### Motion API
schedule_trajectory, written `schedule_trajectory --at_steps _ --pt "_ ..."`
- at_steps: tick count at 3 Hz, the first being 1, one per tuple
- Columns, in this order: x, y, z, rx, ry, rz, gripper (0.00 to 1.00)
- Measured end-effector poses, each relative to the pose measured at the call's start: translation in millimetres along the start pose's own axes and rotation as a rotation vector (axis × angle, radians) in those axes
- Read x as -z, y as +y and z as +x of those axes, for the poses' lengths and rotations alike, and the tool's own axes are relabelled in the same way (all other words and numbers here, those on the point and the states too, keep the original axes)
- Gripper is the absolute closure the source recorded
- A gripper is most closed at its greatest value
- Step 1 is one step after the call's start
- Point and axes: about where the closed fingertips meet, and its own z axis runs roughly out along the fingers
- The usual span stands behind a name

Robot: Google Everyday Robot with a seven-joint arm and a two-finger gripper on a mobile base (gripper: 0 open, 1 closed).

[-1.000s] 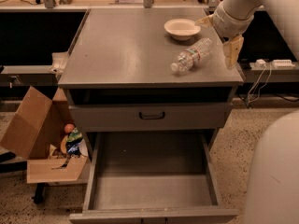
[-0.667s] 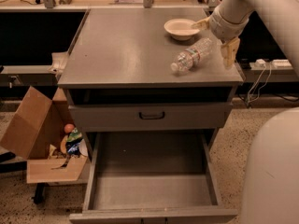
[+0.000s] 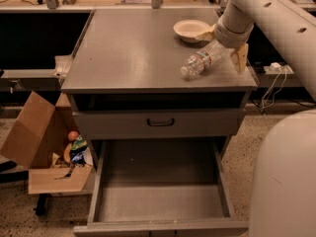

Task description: Place water bottle into middle drawer

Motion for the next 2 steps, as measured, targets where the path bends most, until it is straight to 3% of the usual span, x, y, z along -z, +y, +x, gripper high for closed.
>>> schedule_trajectory --at_steps 2 --pt "-12.6 -9.1 -10.4 0.101 0.001 -0.022 0.00"
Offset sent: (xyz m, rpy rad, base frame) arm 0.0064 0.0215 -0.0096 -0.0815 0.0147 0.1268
